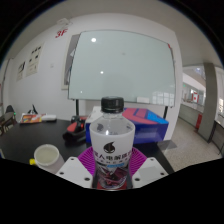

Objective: Pour water

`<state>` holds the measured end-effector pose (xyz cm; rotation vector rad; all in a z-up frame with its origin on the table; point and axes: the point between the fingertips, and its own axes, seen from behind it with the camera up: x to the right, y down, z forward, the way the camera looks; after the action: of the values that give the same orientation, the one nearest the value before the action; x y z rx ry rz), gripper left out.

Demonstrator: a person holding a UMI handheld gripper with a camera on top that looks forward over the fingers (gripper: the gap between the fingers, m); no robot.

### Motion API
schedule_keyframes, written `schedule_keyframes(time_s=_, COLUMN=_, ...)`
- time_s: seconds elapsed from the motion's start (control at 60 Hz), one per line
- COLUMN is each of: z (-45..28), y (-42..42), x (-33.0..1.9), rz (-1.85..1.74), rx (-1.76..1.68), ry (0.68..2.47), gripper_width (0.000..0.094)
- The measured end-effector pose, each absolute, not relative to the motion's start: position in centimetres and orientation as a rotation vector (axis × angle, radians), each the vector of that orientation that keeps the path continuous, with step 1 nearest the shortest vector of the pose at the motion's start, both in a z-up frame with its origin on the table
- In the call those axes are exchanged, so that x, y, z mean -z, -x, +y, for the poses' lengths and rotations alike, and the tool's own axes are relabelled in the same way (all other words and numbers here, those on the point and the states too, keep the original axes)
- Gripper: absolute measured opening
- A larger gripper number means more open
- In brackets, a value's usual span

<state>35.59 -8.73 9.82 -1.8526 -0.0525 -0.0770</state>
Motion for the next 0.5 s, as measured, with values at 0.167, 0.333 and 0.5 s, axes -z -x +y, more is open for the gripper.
schedule_keyframes(time_s=0.167, z=-8.7, y=-36.9, x=-5.5, rz=-0.006, rx=0.047, ry=1.871, gripper_width=0.0383)
schedule_keyframes(time_s=0.333, z=-8.8, y=-36.2, x=-5.8, rz=-0.005, rx=0.025, ry=1.864, gripper_width=0.0541)
schedule_keyframes(time_s=0.5, z=-10.4, y=-36.4, x=-5.3, rz=0.006, rx=0.029, ry=1.976, gripper_width=0.0831)
